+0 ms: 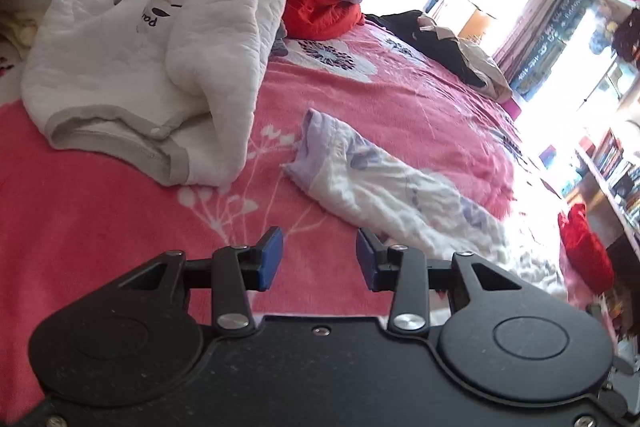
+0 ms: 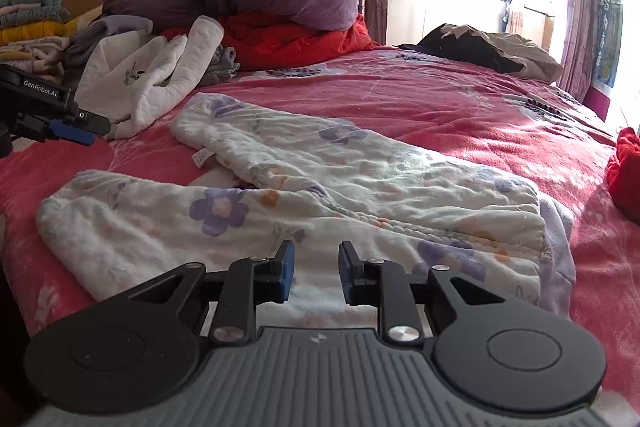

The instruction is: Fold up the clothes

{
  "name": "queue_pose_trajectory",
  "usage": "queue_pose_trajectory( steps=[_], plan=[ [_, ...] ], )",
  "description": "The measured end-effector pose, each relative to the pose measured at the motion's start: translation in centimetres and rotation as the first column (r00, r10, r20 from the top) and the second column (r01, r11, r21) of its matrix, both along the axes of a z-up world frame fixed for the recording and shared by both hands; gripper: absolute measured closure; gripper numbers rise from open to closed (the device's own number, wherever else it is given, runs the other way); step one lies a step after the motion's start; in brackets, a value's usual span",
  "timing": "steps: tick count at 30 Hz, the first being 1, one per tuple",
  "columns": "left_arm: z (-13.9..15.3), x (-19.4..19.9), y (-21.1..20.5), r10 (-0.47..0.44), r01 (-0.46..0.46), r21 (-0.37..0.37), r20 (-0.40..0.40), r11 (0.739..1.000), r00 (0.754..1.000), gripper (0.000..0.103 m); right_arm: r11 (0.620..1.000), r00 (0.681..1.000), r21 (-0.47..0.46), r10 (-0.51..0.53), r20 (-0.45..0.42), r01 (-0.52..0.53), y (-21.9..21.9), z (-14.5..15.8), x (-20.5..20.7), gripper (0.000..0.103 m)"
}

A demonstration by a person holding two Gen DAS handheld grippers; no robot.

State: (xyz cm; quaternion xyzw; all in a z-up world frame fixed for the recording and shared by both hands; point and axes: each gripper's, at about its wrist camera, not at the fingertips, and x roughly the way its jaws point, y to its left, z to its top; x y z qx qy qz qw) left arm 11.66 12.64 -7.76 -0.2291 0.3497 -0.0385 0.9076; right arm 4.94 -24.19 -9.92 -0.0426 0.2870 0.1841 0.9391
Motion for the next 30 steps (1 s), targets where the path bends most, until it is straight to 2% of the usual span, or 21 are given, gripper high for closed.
queue_pose_trajectory(
  steps=[6,11,19,24,25,26,30],
  plan=[
    [-1.3,6.1,2.5,0.041,-0.044,-0.108,-0.030,0.993,0.999,0.070,0.993,0.996,0.083,-0.084,-0.012,0.084,-2.5,0.2,1.7,0.078],
    [-3.2,8.4,3.8,0.063,-0.072,-0.203,-0.052,0.976,0.997,0.074,0.968,0.984,0.181,-0.163,-0.068,0.173,-4.5,-0.1,4.4,0.078],
    [-2.8,11.6,3.6,0.019,-0.017,-0.148,0.009,0.989,1.000,0.074,0.935,0.965,0.244,-0.232,-0.124,0.256,-7.3,-1.6,7.2,0.077],
    [-3.7,13.0,3.4,-0.050,0.051,-0.156,0.010,0.986,0.999,0.074,0.928,0.960,0.254,-0.245,-0.134,0.272,-7.8,-2.2,7.7,0.077],
    [-4.0,13.1,3.3,-0.070,0.072,-0.172,0.014,0.983,0.997,0.079,0.929,0.960,0.250,-0.244,-0.134,0.271,-7.8,-2.2,7.8,0.077],
    [-3.5,12.9,3.3,-0.075,0.080,-0.177,0.032,0.981,0.997,0.100,0.931,0.961,0.246,-0.244,-0.134,0.270,-7.7,-2.2,7.8,0.077],
    [-1.0,11.8,3.6,-0.090,0.110,-0.185,0.117,0.977,0.989,0.100,0.925,0.958,0.259,-0.245,-0.147,0.276,-8.0,-2.5,7.9,0.077]
  ],
)
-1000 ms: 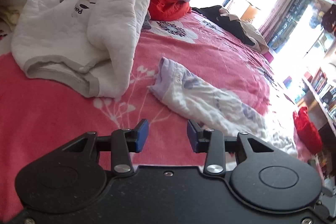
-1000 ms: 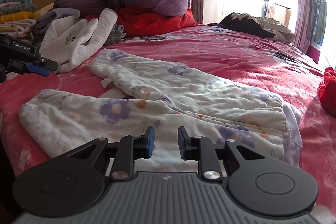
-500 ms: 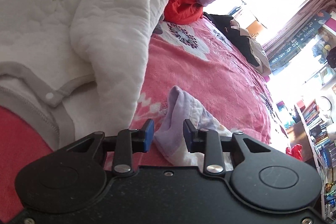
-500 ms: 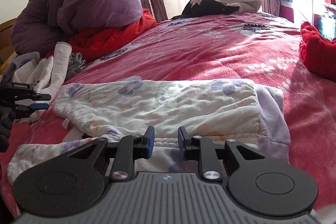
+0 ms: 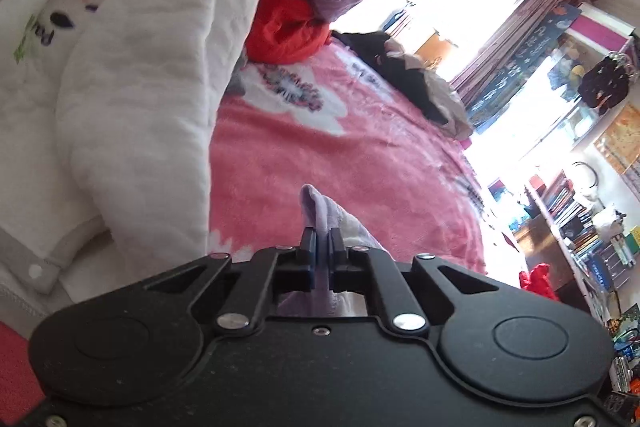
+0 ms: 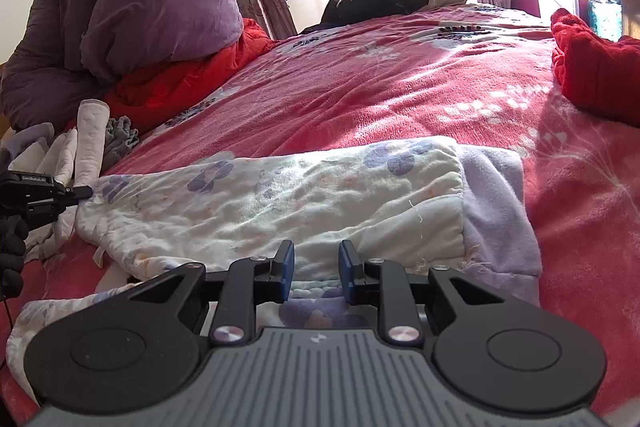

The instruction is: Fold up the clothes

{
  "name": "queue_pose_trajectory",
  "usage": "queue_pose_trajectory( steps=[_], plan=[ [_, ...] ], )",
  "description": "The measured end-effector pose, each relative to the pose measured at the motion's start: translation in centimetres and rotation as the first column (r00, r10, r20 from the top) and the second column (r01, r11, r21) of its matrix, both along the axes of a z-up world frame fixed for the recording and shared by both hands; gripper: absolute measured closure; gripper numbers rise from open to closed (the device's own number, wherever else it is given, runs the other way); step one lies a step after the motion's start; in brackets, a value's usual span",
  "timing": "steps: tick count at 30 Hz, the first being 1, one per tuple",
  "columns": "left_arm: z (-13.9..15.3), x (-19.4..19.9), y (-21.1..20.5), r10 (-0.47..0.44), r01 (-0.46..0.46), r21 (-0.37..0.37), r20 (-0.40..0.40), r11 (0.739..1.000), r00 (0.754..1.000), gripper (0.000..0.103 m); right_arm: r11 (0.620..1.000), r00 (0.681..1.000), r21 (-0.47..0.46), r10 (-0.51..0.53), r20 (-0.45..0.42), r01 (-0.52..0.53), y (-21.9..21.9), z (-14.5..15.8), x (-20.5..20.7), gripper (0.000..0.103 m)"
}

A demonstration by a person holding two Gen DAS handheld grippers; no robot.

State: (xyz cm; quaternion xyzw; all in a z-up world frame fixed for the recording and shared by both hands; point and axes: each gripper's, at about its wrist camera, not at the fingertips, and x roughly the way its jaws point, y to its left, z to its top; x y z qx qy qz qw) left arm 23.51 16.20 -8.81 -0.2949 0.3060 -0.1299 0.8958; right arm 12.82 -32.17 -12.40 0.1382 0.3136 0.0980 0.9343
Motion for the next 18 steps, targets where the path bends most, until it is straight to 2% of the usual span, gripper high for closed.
queue_pose_trajectory(
  steps=[2,3,5,9,11,15,16,17,18],
  plan=[
    [1.0,-0.4,-0.2,0.019,-0.019,0.052,-0.004,0.998,1.000,0.100,1.000,1.000,0.002,-0.001,0.001,0.001,-0.1,0.0,-0.1,0.077],
    [1.0,-0.6,-0.5,0.051,-0.048,0.109,-0.021,0.993,0.998,0.100,1.000,1.000,0.003,-0.002,0.000,0.002,-0.2,0.0,0.0,0.077],
    [0.4,-0.8,-0.6,0.142,-0.123,0.231,-0.067,0.965,0.988,0.100,1.000,1.000,0.004,-0.005,-0.004,0.005,-0.3,-0.2,0.0,0.077],
    [-0.6,-1.2,0.6,0.146,-0.126,0.181,-0.099,0.975,0.984,0.100,1.000,1.000,-0.001,-0.007,-0.006,0.007,-0.3,-0.3,0.1,0.077],
    [-0.2,-1.6,0.3,0.120,-0.104,0.196,-0.071,0.975,0.990,0.100,1.000,1.000,-0.003,-0.008,-0.006,0.008,-0.3,-0.4,0.2,0.077],
    [-0.3,-1.6,-1.4,0.007,-0.005,0.132,-0.018,0.991,1.000,0.100,1.000,1.000,-0.008,-0.009,-0.008,0.009,-0.1,-0.5,0.1,0.077],
    [-0.9,-1.0,-2.3,-0.035,0.044,0.159,-0.056,0.986,0.998,0.098,1.000,1.000,-0.010,-0.009,-0.009,0.009,-0.1,-0.5,0.1,0.077],
    [-1.9,-0.2,-3.3,-0.037,0.070,0.252,-0.135,0.965,0.990,0.092,1.000,1.000,-0.010,-0.009,-0.008,0.009,-0.1,-0.5,0.1,0.077],
    [-3.0,0.2,-4.0,0.028,0.038,0.351,-0.181,0.935,0.983,0.092,1.000,1.000,-0.011,-0.009,-0.008,0.009,-0.1,-0.5,0.1,0.077]
  ],
)
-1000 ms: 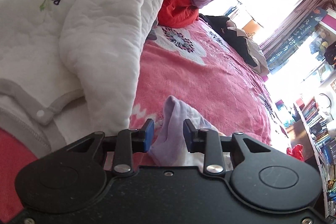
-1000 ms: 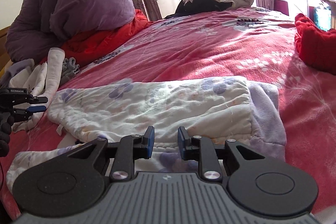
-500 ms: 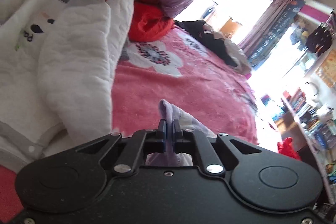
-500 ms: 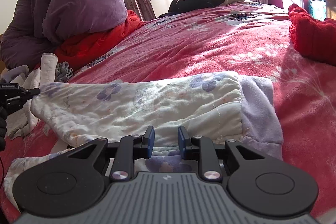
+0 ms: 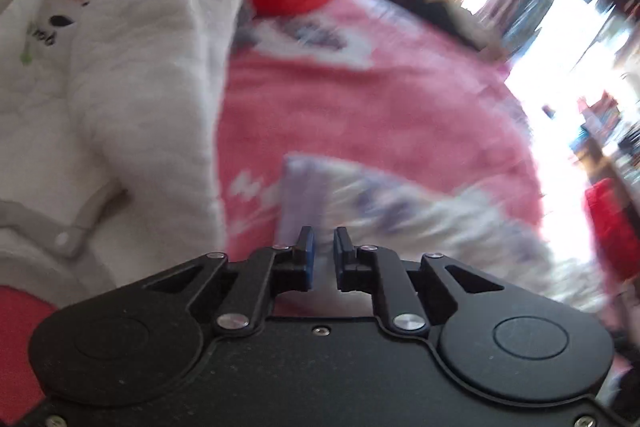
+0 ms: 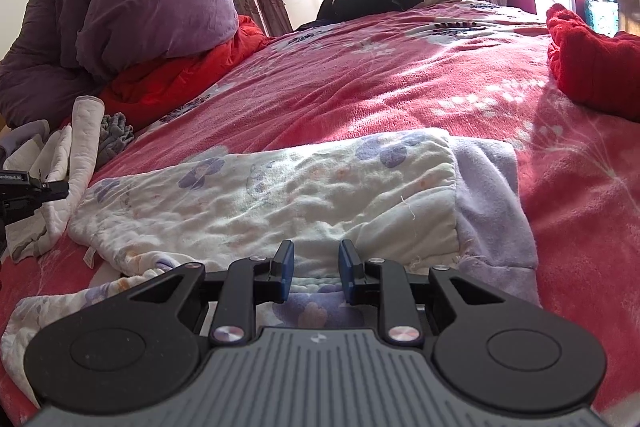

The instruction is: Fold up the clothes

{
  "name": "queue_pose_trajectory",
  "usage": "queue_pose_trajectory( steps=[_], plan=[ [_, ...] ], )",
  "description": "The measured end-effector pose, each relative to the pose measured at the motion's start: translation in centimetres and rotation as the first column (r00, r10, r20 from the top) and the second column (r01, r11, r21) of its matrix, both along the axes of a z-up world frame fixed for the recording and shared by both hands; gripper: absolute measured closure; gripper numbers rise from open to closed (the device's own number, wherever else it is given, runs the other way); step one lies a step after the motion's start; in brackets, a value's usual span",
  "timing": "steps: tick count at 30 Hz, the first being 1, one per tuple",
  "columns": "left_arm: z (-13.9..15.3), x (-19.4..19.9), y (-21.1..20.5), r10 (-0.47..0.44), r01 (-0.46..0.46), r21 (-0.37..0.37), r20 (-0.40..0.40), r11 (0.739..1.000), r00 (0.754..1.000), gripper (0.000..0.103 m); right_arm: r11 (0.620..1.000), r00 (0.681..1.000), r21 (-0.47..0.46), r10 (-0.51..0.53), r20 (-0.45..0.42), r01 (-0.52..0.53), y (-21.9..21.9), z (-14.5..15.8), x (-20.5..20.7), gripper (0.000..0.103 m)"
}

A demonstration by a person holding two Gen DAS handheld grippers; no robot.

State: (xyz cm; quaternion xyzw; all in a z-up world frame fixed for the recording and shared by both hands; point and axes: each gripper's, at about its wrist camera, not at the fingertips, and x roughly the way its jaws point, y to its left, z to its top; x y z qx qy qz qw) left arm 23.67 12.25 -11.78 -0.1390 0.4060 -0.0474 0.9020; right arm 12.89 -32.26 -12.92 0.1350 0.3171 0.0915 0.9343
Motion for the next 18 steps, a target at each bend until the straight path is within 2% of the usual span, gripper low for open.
queue_pose_trajectory(
  steps=[2,3,5,8,9,10,12,15,17,18],
  plan=[
    [0.0,-0.4,0.3,0.028,-0.027,-0.050,0.026,0.998,0.999,0.093,1.000,1.000,0.001,-0.001,0.004,0.001,0.0,0.1,-0.1,0.077],
    [0.8,-0.6,0.3,0.018,-0.014,-0.074,0.057,0.997,0.998,0.093,1.000,1.000,0.000,-0.004,0.009,0.004,-0.1,0.2,-0.2,0.077],
    [2.2,-1.1,-0.6,-0.029,0.040,-0.068,0.146,0.997,0.989,0.093,1.000,1.000,-0.001,-0.012,0.025,0.012,-0.2,0.5,-0.4,0.077],
    [1.5,-0.2,-1.7,-0.092,0.103,-0.088,0.120,0.991,0.988,0.090,0.999,0.997,0.016,-0.034,0.063,0.033,-0.8,1.1,-0.6,0.075],
    [0.4,0.5,-2.1,-0.098,0.099,-0.027,0.033,0.995,0.995,0.089,0.999,0.997,0.011,-0.041,0.061,0.040,-1.0,1.1,-0.5,0.073],
    [-0.3,0.7,-2.0,-0.079,0.079,-0.008,0.018,0.997,0.997,0.090,0.999,0.998,0.004,-0.049,0.049,0.048,-1.1,1.0,-0.4,0.073],
    [-0.3,0.4,-1.1,-0.048,0.051,-0.081,0.028,0.995,0.998,0.091,0.997,0.997,0.004,-0.074,0.025,0.074,-1.5,0.6,-0.3,0.073],
    [1.4,-0.5,-1.7,-0.096,0.103,-0.053,0.128,0.993,0.987,0.086,0.995,0.994,0.014,-0.098,0.040,0.097,-2.2,0.8,-0.4,0.073],
    [1.4,-0.5,-2.2,-0.125,0.134,-0.060,0.125,0.989,0.984,0.072,0.994,0.993,0.019,-0.112,0.042,0.111,-2.5,0.9,-0.4,0.073],
    [0.9,-0.3,-2.4,-0.122,0.129,-0.055,0.103,0.990,0.987,0.070,0.993,0.993,0.009,-0.118,0.027,0.117,-2.5,0.7,-0.2,0.073]
  ],
)
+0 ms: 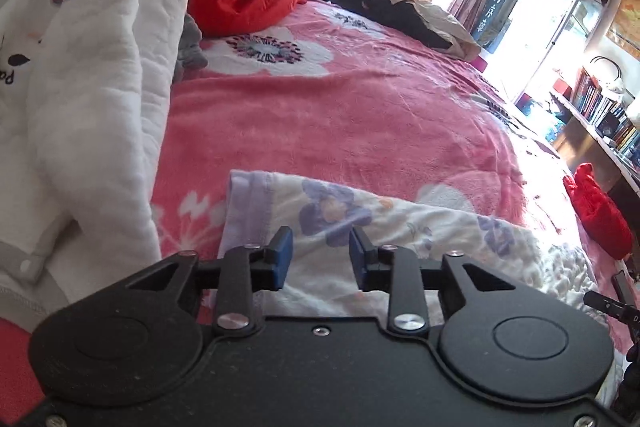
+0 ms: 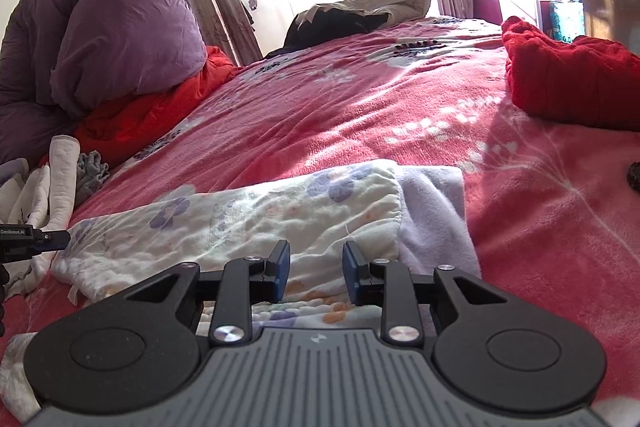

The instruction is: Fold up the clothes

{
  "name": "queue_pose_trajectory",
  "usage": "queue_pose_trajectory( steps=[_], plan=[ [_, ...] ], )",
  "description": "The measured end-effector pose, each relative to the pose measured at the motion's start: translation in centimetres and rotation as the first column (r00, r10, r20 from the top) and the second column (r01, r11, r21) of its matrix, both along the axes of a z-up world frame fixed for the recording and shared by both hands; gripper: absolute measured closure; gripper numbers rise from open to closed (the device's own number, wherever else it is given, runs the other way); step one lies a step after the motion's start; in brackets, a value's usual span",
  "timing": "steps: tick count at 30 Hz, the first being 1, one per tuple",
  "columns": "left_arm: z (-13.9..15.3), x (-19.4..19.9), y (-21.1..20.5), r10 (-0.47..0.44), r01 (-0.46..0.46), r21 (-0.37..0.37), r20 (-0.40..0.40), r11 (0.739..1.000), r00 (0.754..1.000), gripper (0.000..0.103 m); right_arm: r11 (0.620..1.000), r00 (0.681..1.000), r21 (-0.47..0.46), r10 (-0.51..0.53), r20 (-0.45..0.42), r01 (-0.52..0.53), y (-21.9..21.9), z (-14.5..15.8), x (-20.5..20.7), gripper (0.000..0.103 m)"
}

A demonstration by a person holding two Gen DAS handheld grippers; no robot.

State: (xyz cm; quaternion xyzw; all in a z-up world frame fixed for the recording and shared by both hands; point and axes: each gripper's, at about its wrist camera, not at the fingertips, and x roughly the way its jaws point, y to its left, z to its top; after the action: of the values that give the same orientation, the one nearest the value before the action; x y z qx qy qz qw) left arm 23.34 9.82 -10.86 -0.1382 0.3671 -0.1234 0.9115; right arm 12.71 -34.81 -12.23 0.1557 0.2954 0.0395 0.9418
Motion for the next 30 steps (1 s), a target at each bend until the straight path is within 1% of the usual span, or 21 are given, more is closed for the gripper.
queue_pose_trajectory(
  steps=[1,2,3,4,6,10,11,13,15,17,18,20,21,22,24,25,27,28,29,30],
  plan=[
    [-0.6,0.2,-0.1,0.009,-0.008,0.019,-0.031,1.000,0.999,0.070,1.000,1.000,-0.007,0.001,-0.020,-0.001,0.1,-0.3,0.2,0.073],
    [-1.0,0.2,-0.2,0.011,-0.010,0.025,-0.042,1.000,0.999,0.070,1.000,0.999,-0.013,0.002,-0.040,-0.003,0.1,-0.6,0.3,0.073],
    [-0.9,0.1,-0.1,0.014,-0.013,0.025,-0.039,1.000,0.999,0.070,1.000,0.998,-0.020,0.003,-0.061,-0.005,0.2,-0.9,0.5,0.073],
    [-0.8,-0.1,-0.1,0.017,-0.016,0.024,-0.035,1.000,0.999,0.070,1.000,0.998,-0.026,0.002,-0.060,-0.004,0.3,-0.9,0.5,0.073],
    [0.0,-0.6,-0.2,0.018,-0.017,0.032,-0.011,0.999,1.000,0.070,0.999,0.999,-0.041,0.001,-0.045,-0.003,0.5,-0.6,0.2,0.073],
    [1.1,-2.8,-1.2,-0.002,0.001,0.049,0.015,0.999,1.000,0.070,1.000,0.999,-0.018,-0.012,0.048,0.013,0.2,0.9,-1.1,0.073],
    [1.4,-3.5,-1.6,-0.013,0.012,0.053,0.017,0.999,1.000,0.070,0.999,0.998,-0.026,-0.021,0.057,0.023,0.1,1.2,-1.4,0.072],
    [2.1,-4.8,-2.3,-0.026,0.025,0.054,0.018,0.998,1.000,0.070,0.999,0.999,-0.021,-0.034,0.042,0.035,-0.3,1.3,-1.8,0.072],
    [2.9,-6.1,-2.7,-0.033,0.032,0.046,0.030,0.998,0.999,0.070,0.999,0.998,0.034,-0.043,0.041,0.041,-0.8,1.4,-2.6,0.072],
    [3.6,-7.9,-2.9,-0.033,0.032,0.018,0.042,0.999,0.999,0.070,0.997,0.998,0.073,-0.036,0.060,0.032,-0.9,2.0,-3.6,0.071],
    [3.8,-8.9,-2.9,-0.033,0.032,0.005,0.043,0.999,0.999,0.070,0.997,0.998,0.073,-0.019,0.067,0.014,-0.7,2.4,-4.1,0.071],
    [4.0,-10.7,-3.3,-0.039,0.039,0.005,0.047,0.999,0.998,0.070,0.997,0.997,0.055,0.042,0.068,-0.045,0.3,2.8,-4.9,0.071],
    [4.1,-11.5,-3.6,-0.044,0.043,0.009,0.049,0.999,0.998,0.070,0.997,0.995,0.039,0.068,0.073,-0.071,0.8,3.1,-5.2,0.071],
    [4.1,-12.3,-4.0,-0.054,0.054,0.012,0.047,0.998,0.997,0.070,0.994,0.991,0.005,0.105,0.081,-0.106,1.5,3.4,-5.6,0.071],
    [3.6,-13.3,-5.0,-0.087,0.086,0.019,0.030,0.996,0.996,0.070,0.977,0.975,-0.103,0.197,0.105,-0.187,3.5,4.3,-6.4,0.071],
    [3.3,-13.7,-5.6,-0.102,0.101,0.027,0.018,0.994,0.995,0.070,0.962,0.964,-0.156,0.241,0.114,-0.222,4.5,4.7,-6.7,0.071],
    [2.3,-14.0,-6.8,-0.124,0.124,0.052,-0.018,0.991,0.992,0.070,0.916,0.941,-0.266,0.329,0.076,-0.299,6.6,4.7,-7.2,0.067],
    [1.7,-14.0,-7.3,-0.136,0.139,0.059,-0.042,0.989,0.990,0.063,0.886,0.927,-0.319,0.371,0.054,-0.336,7.7,4.7,-7.4,0.065],
    [0.7,-13.7,-7.7,-0.145,0.152,0.069,-0.089,0.986,0.985,0.052,0.855,0.912,-0.348,0.411,0.004,-0.384,8.6,4.1,-7.4,0.063],
    [-0.6,-13.6,-8.2,-0.147,0.161,0.086,-0.148,0.983,0.978,0.050,0.827,0.894,-0.354,0.443,-0.067,-0.436,9.4,3.1,-7.3,0.059]
  ],
)
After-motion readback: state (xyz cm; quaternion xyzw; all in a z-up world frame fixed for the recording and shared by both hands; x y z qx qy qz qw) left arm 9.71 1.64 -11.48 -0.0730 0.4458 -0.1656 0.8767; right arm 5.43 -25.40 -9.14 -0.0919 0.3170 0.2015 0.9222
